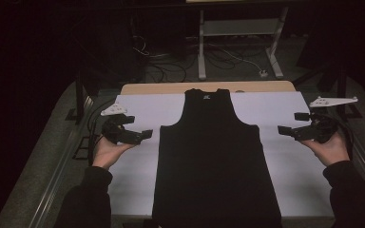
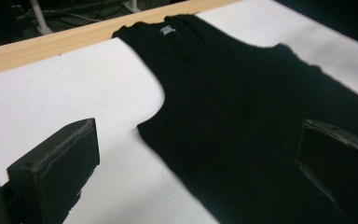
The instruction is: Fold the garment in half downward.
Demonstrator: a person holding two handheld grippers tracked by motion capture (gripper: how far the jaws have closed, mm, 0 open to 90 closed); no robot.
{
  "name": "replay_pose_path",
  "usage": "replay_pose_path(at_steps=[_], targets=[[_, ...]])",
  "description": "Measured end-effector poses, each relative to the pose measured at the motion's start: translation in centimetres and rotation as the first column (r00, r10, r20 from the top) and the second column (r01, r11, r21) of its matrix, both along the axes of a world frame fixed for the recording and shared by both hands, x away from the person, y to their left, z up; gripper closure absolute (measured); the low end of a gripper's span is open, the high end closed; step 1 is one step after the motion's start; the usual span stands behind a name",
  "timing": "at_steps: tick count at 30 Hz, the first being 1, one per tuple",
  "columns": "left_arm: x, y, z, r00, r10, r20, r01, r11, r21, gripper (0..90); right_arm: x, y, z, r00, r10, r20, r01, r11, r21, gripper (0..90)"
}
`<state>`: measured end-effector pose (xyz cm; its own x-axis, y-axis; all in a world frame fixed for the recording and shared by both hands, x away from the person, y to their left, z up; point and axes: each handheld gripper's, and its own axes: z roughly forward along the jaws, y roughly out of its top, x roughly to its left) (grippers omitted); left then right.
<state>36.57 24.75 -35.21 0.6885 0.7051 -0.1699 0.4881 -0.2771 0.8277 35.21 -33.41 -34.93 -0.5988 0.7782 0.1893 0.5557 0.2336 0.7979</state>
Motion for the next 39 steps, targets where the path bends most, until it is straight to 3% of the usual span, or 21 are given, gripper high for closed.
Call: replay_pose_path(at_steps=[15,29,39], targets=[[2.4,-1.2,0.2,0.9995,-0.024,-0.019,0.024,0.9991,0.035,0.0,2.4,0.5,0.4,0.9997,0.012,-0.022,-0.012,0.9999,-0.006,0.0],[4.1,-1.6,-1.0,0.9987,-0.013,-0.05,0.013,0.9999,0.011,0.0,4.3,0.8,0.0,0.999,0.009,-0.043,-0.009,0.9999,-0.013,0.0],[5.2,-1.4,-2.1,0.9967,0.007,-0.081,-0.007,1.0,-0.004,0.0,5.7,1.1,-1.1,0.9974,0.005,-0.072,-0.006,0.9999,-0.015,0.0]])
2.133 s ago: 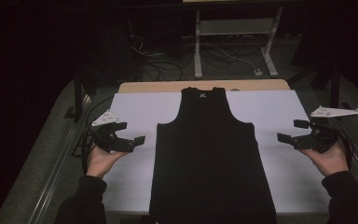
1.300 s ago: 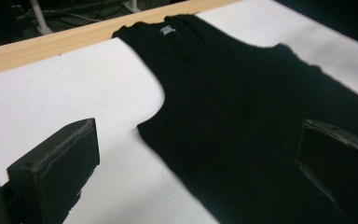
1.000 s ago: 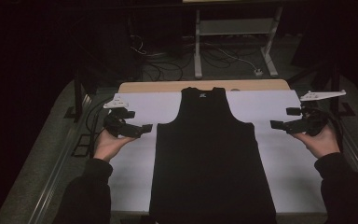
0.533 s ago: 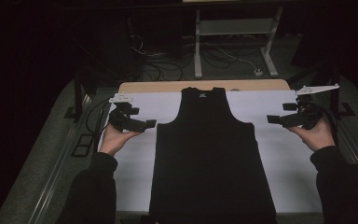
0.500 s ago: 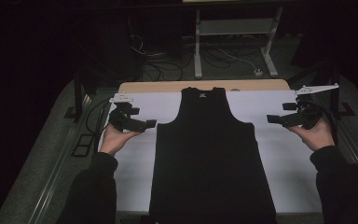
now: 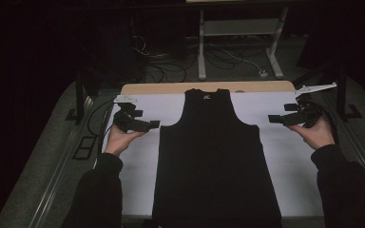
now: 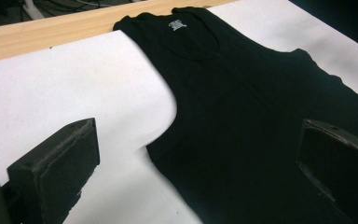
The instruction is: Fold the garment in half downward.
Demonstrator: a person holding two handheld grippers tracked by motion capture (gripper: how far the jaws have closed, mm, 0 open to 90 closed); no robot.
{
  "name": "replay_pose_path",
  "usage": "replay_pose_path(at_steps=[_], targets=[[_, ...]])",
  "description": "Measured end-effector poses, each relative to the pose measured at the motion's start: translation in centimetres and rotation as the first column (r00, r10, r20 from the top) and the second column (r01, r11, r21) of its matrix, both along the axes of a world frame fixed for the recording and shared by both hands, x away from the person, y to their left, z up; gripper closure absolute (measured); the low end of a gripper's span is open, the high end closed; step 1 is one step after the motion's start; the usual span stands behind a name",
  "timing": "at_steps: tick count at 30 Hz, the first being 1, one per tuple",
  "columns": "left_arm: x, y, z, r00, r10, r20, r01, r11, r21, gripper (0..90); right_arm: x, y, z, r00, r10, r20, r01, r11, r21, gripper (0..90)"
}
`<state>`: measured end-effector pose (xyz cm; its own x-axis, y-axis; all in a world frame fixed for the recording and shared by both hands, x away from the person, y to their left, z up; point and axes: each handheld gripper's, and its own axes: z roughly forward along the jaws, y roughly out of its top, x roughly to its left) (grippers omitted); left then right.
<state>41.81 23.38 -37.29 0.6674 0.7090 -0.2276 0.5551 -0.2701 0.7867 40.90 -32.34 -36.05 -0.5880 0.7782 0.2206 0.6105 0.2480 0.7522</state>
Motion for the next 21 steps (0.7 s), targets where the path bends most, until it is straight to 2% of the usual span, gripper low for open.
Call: replay_pose_path(at_steps=[8,21], targets=[[0.5,-0.3,-0.5,0.9999,-0.002,-0.01,0.002,0.9999,-0.014,0.0,0.8,0.2,-0.9,0.9998,-0.003,-0.019,0.003,1.0,-0.003,0.0],[1.7,-0.6,-2.4,0.9984,0.009,-0.057,-0.008,1.0,0.004,0.0,2.1,1.1,-2.9,0.9982,-0.006,-0.06,0.006,0.9999,-0.011,0.0]])
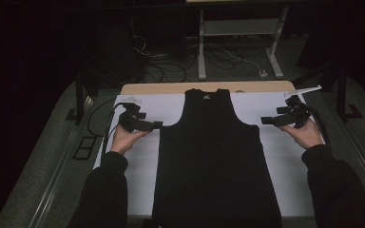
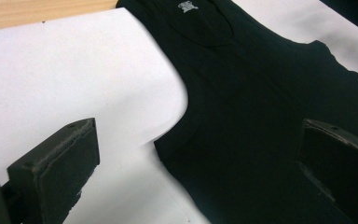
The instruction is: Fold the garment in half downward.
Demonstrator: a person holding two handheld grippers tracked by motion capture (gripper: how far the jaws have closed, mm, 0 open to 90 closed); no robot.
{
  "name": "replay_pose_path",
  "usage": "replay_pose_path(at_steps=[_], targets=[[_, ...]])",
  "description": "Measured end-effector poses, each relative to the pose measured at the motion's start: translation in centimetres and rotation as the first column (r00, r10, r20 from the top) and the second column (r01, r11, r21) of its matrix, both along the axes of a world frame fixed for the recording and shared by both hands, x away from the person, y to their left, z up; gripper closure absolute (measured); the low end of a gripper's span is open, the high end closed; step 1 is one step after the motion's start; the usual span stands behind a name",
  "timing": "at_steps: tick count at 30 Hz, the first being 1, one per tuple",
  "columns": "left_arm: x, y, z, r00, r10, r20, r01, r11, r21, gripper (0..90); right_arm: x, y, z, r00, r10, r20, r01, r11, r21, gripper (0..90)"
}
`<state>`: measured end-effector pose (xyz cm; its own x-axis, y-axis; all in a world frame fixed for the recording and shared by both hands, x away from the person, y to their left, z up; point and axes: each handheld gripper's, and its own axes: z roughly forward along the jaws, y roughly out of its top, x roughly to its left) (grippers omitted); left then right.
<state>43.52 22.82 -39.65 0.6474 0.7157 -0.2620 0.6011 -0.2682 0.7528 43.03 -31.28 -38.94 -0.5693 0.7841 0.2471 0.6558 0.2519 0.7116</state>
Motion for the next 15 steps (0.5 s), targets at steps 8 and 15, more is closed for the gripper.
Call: replay_pose_path(at_steps=[8,15], targets=[[0.5,-0.5,-1.1,0.9996,-0.008,-0.026,0.008,1.0,-0.006,0.0,0.3,0.3,-0.7,0.9998,-0.002,-0.019,0.002,1.0,-0.005,0.0],[0.8,-0.9,-1.8,0.9991,-0.012,-0.041,0.012,0.9999,0.001,0.0,0.6,0.8,-1.4,0.9994,0.0,-0.034,0.0,0.9998,-0.022,0.0]])
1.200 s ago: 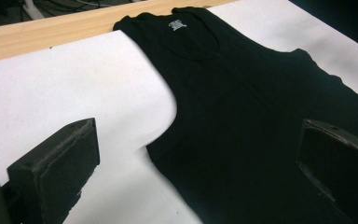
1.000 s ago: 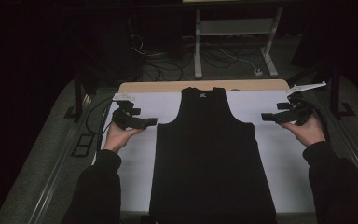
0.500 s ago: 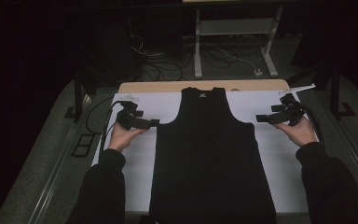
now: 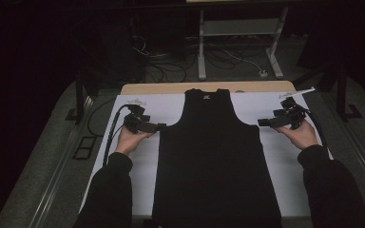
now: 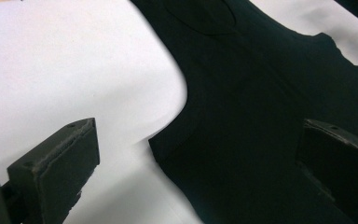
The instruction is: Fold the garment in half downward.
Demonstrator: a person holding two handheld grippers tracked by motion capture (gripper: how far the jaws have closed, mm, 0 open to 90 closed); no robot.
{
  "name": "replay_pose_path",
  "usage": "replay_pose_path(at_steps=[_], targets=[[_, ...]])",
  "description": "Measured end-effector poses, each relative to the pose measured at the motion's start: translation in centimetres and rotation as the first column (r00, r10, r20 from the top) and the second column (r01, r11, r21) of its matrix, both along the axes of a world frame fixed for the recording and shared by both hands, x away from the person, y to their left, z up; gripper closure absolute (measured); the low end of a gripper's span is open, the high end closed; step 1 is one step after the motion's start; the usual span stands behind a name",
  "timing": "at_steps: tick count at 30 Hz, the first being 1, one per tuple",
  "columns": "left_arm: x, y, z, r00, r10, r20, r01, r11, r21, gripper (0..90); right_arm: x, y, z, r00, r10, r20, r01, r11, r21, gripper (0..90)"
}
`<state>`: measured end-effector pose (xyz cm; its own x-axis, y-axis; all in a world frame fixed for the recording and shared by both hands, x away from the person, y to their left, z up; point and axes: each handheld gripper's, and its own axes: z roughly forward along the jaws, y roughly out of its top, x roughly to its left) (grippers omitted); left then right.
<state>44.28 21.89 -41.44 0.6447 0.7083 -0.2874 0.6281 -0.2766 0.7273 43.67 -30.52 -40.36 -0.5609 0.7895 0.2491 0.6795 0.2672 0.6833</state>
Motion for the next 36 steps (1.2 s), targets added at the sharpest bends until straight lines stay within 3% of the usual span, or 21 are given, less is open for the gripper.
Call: replay_pose_path(at_steps=[14,22,29,34,36], targets=[[0.6,-0.2,-1.5,0.9987,-0.016,-0.049,0.016,0.9998,0.006,0.0,0.8,0.5,-1.7,0.9995,0.002,-0.031,-0.002,1.0,-0.009,0.0],[0.7,-0.5,-2.1,0.9973,-0.028,-0.067,0.028,0.9996,0.006,3.6,1.0,0.7,-2.3,0.9984,0.015,-0.054,-0.014,0.9999,0.004,7.3],[0.6,-0.5,-2.3,0.9967,-0.038,-0.072,0.037,0.9993,-0.003,12.7,1.2,1.1,-2.9,0.9959,0.036,-0.082,-0.037,0.9993,-0.005,18.5],[0.7,-0.7,-2.5,0.9961,-0.039,-0.079,0.04,0.9992,0.002,16.7,1.3,1.6,-3.5,0.9962,0.019,-0.085,-0.022,0.9993,-0.029,27.9],[0.7,-0.6,-2.5,0.9963,-0.038,-0.077,0.039,0.9992,0.006,18.2,1.3,1.7,-3.6,0.9964,0.013,-0.084,-0.016,0.9992,-0.037,37.8]])
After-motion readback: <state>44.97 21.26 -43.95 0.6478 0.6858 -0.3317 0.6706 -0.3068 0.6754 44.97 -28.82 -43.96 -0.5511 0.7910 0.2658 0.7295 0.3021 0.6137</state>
